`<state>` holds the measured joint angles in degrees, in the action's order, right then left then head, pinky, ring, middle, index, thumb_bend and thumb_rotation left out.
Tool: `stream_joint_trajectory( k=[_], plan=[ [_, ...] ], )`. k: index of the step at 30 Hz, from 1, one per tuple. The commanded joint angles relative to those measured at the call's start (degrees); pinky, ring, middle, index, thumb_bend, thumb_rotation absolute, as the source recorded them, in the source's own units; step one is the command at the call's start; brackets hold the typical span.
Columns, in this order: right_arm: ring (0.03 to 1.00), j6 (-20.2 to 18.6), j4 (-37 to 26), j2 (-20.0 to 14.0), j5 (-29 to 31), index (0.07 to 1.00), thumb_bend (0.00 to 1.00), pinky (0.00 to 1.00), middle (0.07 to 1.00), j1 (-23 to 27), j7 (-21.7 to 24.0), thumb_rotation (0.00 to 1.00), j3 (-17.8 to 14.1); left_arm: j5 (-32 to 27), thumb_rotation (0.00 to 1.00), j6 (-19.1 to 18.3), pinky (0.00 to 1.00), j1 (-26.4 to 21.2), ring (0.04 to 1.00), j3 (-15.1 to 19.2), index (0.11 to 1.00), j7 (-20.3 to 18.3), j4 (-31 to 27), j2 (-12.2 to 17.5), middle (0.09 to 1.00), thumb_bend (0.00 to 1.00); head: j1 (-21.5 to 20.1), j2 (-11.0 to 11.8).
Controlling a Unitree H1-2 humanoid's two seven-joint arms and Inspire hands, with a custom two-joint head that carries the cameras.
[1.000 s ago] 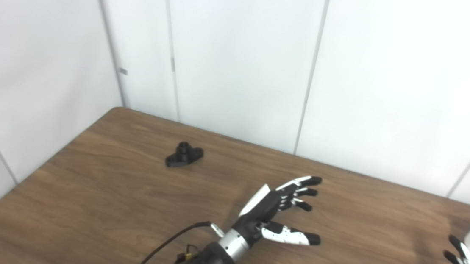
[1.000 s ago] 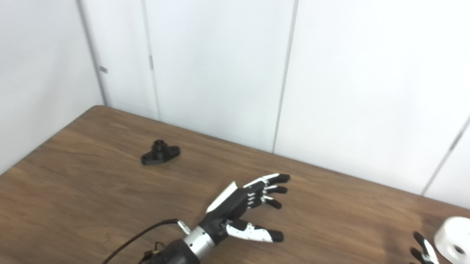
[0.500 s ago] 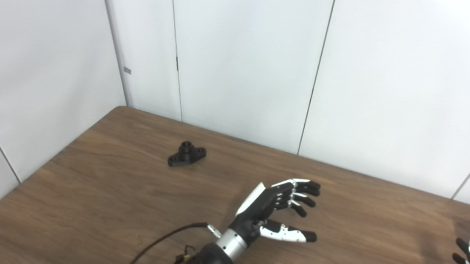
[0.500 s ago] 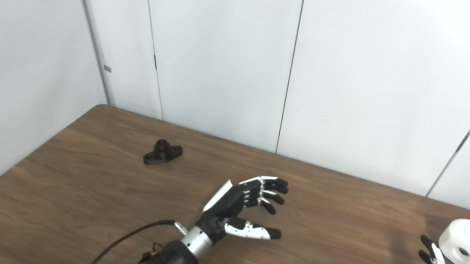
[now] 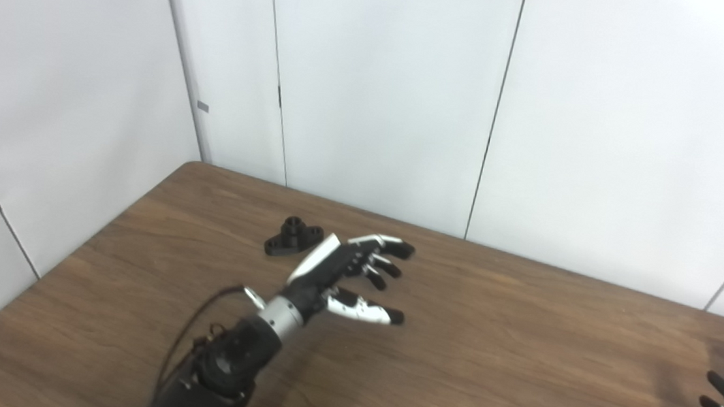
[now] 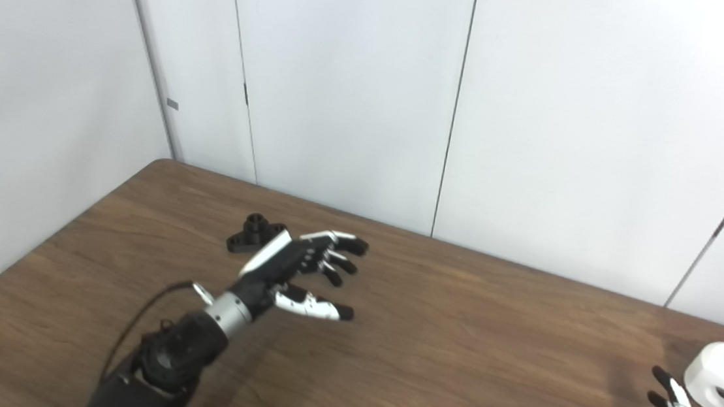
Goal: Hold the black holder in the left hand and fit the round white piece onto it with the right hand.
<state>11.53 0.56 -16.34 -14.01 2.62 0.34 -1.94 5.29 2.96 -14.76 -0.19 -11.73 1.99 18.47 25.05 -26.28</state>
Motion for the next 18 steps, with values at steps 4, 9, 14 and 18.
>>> stream_joint_trajectory(
  k=[4, 9, 14, 18],
  plan=[
    [0.921, 1.35, -1.3, -0.79, 1.16, 0.936, 0.77, 0.81, 0.985, 1.15, 0.34, 0.25, -0.37, 2.12, 0.0, -0.76, 0.59, -3.33, 0.708, 1.2, 0.758, 0.72, -4.21, 3.17, 0.793, 0.78, -0.02, -0.07],
    [0.91, 1.68, -0.95, -0.89, 0.23, 0.931, 0.76, 0.79, 0.983, 1.33, 0.16, 0.26, -0.16, 5.31, 0.0, -2.88, 0.67, -4.69, 0.794, 3.19, 0.757, 2.42, -6.41, 5.21, 0.817, 0.79, 0.26, -0.09],
    [0.92, 1.63, -0.86, -0.9, 0.34, 0.935, 0.75, 0.8, 0.985, 1.44, 0.29, 0.23, -0.12, 14.12, 0.0, -4.58, 0.76, -6.27, 0.873, 4.56, 0.754, 6.36, -7.48, 7.57, 0.873, 0.79, 0.42, -0.2],
    [0.917, 1.17, -1.21, -0.9, 0.45, 0.931, 0.75, 0.79, 0.984, 1.39, 0.42, 0.25, -0.17, 16.33, 0.03, -8.06, 0.77, -6.79, 0.943, 6.02, 0.838, 7.74, -7.69, 7.71, 0.958, 0.8, 0.49, -0.34]
  ],
)
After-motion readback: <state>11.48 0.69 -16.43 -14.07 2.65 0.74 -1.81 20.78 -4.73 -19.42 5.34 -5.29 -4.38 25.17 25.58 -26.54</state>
